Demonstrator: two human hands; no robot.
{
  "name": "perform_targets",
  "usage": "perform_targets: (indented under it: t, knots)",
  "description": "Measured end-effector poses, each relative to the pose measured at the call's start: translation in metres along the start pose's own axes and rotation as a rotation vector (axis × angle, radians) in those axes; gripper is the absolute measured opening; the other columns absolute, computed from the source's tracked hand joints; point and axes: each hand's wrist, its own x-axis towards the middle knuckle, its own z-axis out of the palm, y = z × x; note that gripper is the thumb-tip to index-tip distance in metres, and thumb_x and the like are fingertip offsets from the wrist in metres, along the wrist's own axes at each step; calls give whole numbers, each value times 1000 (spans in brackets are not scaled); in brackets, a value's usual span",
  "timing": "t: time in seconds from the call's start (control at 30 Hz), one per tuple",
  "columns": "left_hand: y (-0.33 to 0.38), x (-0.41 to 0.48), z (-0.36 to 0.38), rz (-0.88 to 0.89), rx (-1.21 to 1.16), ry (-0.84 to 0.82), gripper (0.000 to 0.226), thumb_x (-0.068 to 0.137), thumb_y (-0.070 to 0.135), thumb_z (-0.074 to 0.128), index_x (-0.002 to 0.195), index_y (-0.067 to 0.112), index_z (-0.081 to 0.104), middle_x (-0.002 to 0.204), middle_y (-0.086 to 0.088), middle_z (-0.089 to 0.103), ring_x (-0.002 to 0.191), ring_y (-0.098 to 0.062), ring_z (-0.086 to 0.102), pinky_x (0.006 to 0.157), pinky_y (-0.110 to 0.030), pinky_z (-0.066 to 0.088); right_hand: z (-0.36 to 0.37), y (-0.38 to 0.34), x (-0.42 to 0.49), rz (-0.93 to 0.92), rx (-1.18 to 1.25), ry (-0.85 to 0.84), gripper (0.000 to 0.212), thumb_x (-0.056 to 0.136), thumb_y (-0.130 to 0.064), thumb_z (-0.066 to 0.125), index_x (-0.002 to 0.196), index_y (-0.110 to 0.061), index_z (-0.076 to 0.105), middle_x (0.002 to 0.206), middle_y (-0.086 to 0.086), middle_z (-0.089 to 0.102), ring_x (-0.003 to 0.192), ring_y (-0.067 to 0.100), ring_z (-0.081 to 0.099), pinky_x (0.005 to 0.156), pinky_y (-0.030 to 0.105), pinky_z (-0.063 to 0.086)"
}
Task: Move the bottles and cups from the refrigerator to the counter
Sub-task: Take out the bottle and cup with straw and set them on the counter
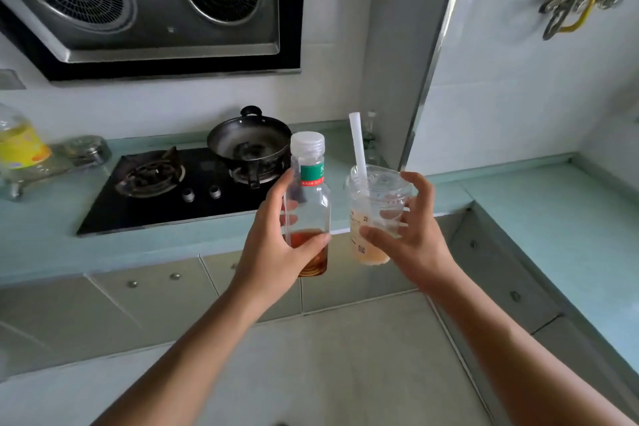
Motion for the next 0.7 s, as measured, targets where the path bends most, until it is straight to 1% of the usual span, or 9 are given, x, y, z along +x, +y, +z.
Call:
perform_targets:
  t: [0.03, 0.13, 0.17, 0.3, 0.4, 0.5, 0.57, 0.63, 0.7]
  knots:
    - [-10, 16, 1, -5, -3, -18, 96, 76, 21, 87, 150, 44, 29, 137, 18, 54, 121, -8, 57, 95, -12, 43, 5, 4, 14, 13, -7, 13, 91, 76, -32, 85, 138, -51, 21, 126, 6, 60, 106, 18, 69, 90, 50, 60]
    - [-38, 64, 5, -26, -19, -85, 97, 75, 25, 87, 148, 49, 29, 139, 12, 54, 124, -10, 57, 99, -21, 44, 17, 19, 53, 38, -20, 47, 90, 80, -22, 85, 133, -56, 21, 126, 6, 61, 105, 14, 69, 88, 44, 61]
    - [-47, 78, 6, -34, -24, -102, 97, 75, 25, 87, 148, 49, 29, 139, 10, 54, 124, -11, 57, 99, -21, 43, 21, 24, 64, 48, -24, 56, 90, 80, -20, 85, 132, -56, 20, 126, 6, 61, 105, 13, 69, 88, 42, 61]
    - [-76, 125, 15, -90, -45, -148, 97, 74, 26, 87, 146, 53, 29, 138, 6, 56, 125, -10, 56, 102, -25, 44, 33, 47, 103, 106, -52, 97, 97, 81, -20, 85, 143, -46, 15, 127, 7, 61, 107, 19, 68, 93, 44, 57]
    - [-97, 157, 28, -130, -52, -177, 97, 72, 26, 87, 145, 53, 30, 136, 5, 55, 126, -11, 56, 106, -35, 47, 38, 69, 132, 142, -54, 116, 109, 79, -19, 85, 150, -49, 7, 130, 9, 59, 109, 23, 68, 95, 42, 55]
    - [-117, 191, 48, -168, -58, -194, 97, 69, 29, 87, 145, 53, 31, 135, 5, 54, 126, -13, 56, 108, -44, 47, 40, 93, 160, 197, -60, 116, 113, 79, -21, 87, 153, -47, 6, 132, 3, 56, 115, 24, 64, 97, 40, 52]
    - [-127, 215, 64, -188, -56, -195, 96, 70, 28, 87, 144, 52, 32, 135, 5, 54, 126, -13, 56, 109, -44, 46, 39, 107, 181, 234, -64, 109, 110, 78, -29, 87, 155, -42, 10, 133, -3, 54, 119, 23, 60, 99, 41, 52]
    - [-136, 240, 80, -203, -35, -186, 95, 72, 25, 87, 146, 49, 32, 133, 4, 53, 125, -13, 55, 110, -40, 44, 38, 122, 205, 234, -59, 123, 101, 73, -35, 85, 153, -37, 22, 134, -7, 57, 121, 18, 60, 101, 45, 55]
    - [-146, 266, 96, -217, -22, -184, 94, 74, 24, 87, 147, 47, 31, 134, 4, 53, 127, -9, 52, 110, -36, 42, 37, 141, 232, 234, -44, 138, 94, 69, -36, 82, 149, -34, 31, 133, -8, 59, 121, 12, 58, 101, 48, 55]
